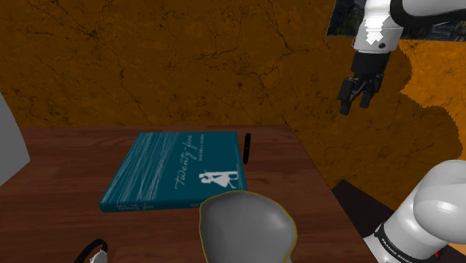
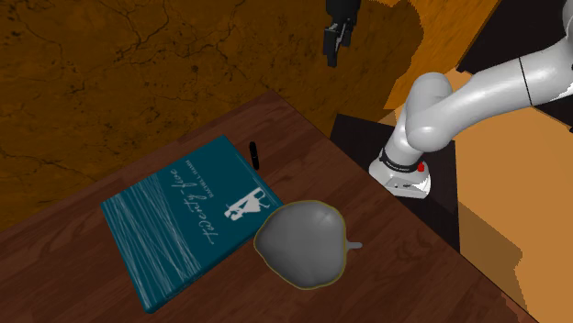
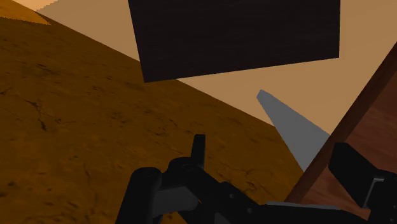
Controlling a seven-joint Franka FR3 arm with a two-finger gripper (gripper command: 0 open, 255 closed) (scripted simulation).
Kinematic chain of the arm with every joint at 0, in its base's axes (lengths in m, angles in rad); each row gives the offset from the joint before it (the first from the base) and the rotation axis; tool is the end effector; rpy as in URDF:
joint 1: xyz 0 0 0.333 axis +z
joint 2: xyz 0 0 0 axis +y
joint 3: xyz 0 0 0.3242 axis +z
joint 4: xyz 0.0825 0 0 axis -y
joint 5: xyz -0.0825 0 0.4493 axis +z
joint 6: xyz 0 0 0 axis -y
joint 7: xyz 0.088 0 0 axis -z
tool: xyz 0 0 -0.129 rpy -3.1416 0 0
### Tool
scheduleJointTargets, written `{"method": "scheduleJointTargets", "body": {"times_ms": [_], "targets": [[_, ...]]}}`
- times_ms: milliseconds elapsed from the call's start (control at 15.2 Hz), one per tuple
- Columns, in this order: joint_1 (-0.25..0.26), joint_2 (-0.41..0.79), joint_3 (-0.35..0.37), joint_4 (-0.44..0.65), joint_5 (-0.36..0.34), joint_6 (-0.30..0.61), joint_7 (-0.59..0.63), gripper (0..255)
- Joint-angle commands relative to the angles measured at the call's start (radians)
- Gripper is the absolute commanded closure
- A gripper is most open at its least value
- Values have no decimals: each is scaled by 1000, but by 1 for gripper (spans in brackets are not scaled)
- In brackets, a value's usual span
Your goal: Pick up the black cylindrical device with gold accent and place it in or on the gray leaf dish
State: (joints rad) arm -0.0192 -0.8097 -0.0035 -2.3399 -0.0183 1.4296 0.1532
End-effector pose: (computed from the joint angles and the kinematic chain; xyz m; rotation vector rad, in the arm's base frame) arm 0.3422 -0.0106 0.5798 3.1034 -0.2743 -0.1549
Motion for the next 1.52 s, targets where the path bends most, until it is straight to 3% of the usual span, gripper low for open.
{"method": "scheduleJointTargets", "body": {"times_ms": [0,792,1452], "targets": [[0,0,0,0,0,0,0,0],[100,204,219,107,147,155,169,0],[150,446,400,298,165,262,315,0]]}}
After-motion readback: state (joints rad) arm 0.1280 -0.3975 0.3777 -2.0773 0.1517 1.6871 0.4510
